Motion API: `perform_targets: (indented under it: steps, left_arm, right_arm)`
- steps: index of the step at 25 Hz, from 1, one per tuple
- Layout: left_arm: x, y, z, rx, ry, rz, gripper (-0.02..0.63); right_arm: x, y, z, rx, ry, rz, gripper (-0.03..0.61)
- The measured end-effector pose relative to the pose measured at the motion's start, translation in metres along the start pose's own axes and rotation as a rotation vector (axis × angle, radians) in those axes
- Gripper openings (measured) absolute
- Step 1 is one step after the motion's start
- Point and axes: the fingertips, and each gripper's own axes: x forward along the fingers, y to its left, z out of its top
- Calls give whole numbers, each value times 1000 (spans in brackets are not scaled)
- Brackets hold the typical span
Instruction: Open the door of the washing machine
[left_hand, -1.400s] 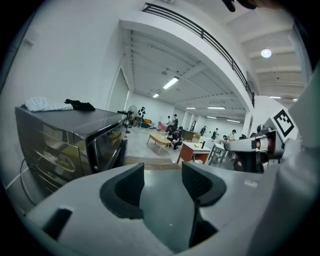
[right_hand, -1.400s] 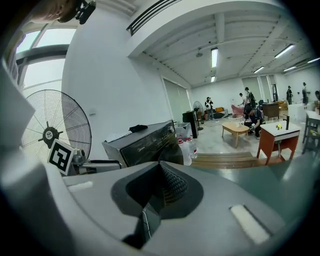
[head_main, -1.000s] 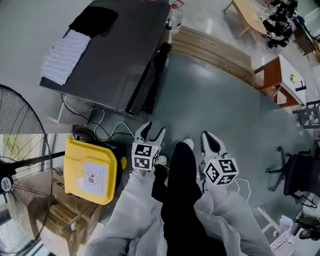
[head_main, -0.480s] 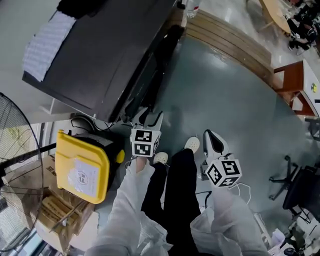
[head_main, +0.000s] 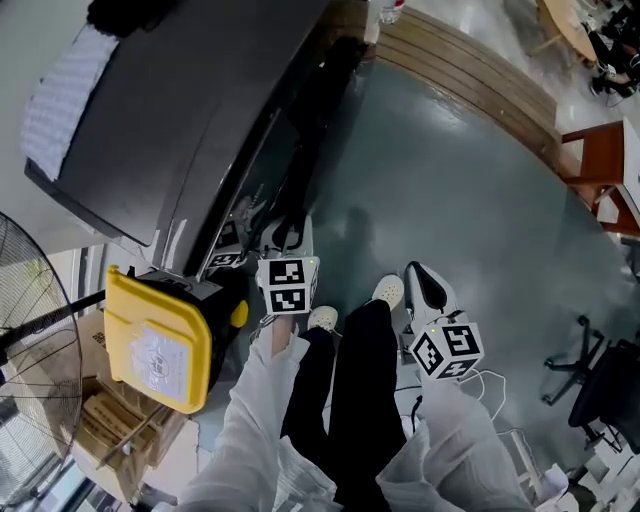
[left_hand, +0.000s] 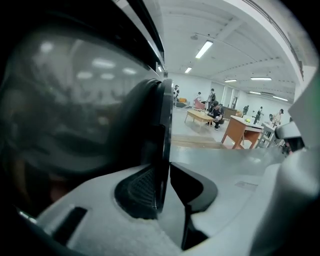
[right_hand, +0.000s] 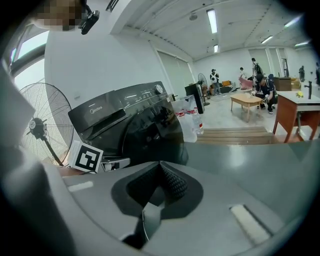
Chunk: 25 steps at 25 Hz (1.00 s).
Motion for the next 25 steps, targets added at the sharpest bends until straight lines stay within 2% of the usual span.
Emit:
perform_targets:
  steps: [4, 11, 18, 25]
  left_arm:
    - [-1, -1, -1, 8, 17, 18, 72]
    - [-3, -14, -8, -23, 61, 53, 69]
    - [7, -100, -12, 37, 83, -100, 83]
    - [24, -176, -11, 18, 137, -163, 98]
  right_arm:
    - [-3, -5, 3, 9, -10, -6, 8]
    - [-19, -12, -8, 53, -30, -26, 8]
    - [-47, -36, -18, 111, -41, -70, 8]
    - [-88, -87, -1, 149, -71, -134, 8]
